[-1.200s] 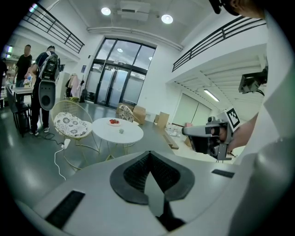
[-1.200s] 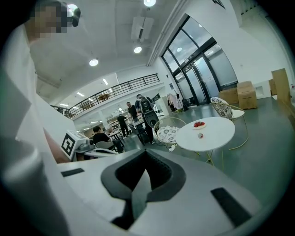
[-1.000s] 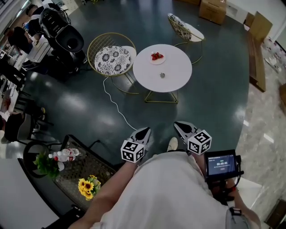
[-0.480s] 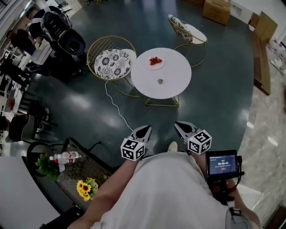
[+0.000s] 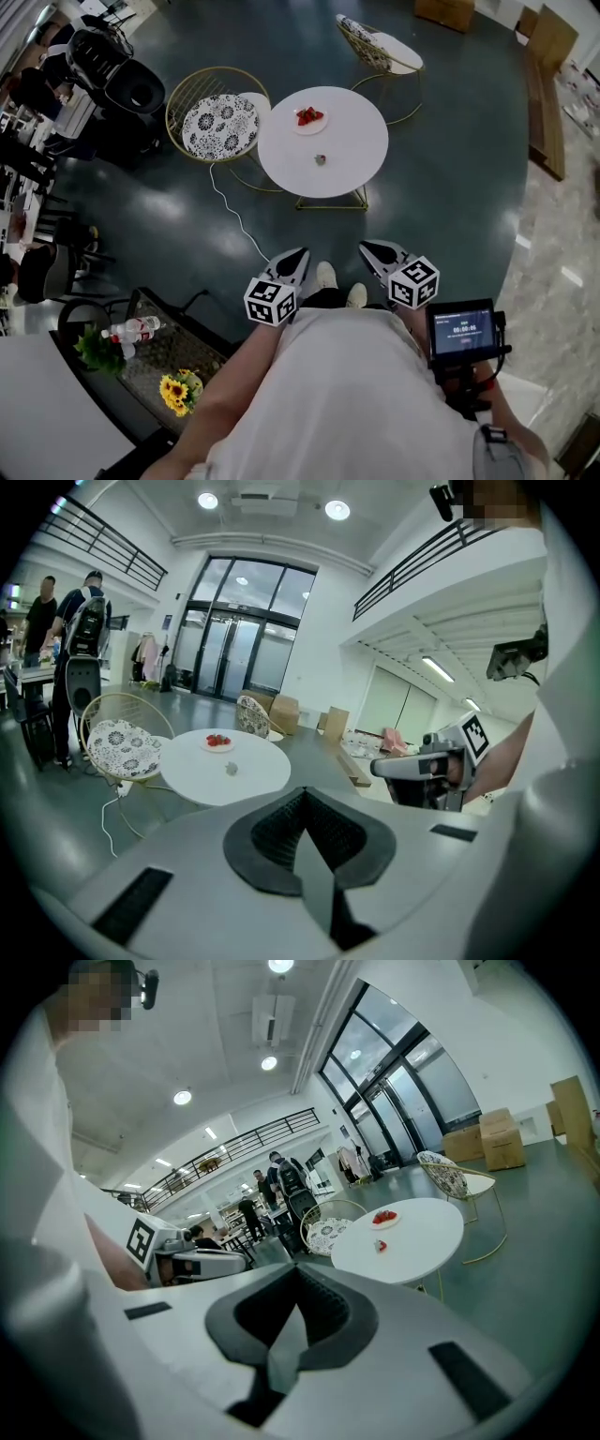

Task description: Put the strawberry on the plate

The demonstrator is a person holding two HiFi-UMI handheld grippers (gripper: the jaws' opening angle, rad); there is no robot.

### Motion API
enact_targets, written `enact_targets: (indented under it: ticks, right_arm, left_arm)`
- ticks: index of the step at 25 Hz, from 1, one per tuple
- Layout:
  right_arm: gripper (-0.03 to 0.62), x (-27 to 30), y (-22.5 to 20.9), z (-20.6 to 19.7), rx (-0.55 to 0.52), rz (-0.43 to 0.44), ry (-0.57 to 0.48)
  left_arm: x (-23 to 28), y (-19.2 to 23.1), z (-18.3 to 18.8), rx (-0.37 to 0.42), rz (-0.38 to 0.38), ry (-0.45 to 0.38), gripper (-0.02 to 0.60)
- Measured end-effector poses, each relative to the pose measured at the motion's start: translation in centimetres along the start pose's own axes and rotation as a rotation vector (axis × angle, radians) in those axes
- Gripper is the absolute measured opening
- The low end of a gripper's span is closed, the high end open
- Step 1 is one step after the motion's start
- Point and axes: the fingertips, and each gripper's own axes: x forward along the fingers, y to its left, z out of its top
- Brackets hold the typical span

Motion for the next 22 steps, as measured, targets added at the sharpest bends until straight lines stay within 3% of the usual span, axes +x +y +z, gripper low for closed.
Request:
enact_targets:
  ticks: [8,14,22]
  right_arm:
    - [0.006,0.0,-2.6,1.0,0.016,-0.047,0.001]
    - [0.006,0.9,-5.3,3.8,0.018,-0.094,-0.001]
    - [0.006,7.4,-10.5,8.2,-0.011,-0.104,-0.006]
  left_arm:
    - [3.1,1.0,0.6,-0.01,-0.028,0.025,0.006]
    - [6.4,2.7,3.6,0.0,-0.062,0.027,0.006]
    - [11.7,9.8,7.8,0.003,-0.06,0.003,0.006]
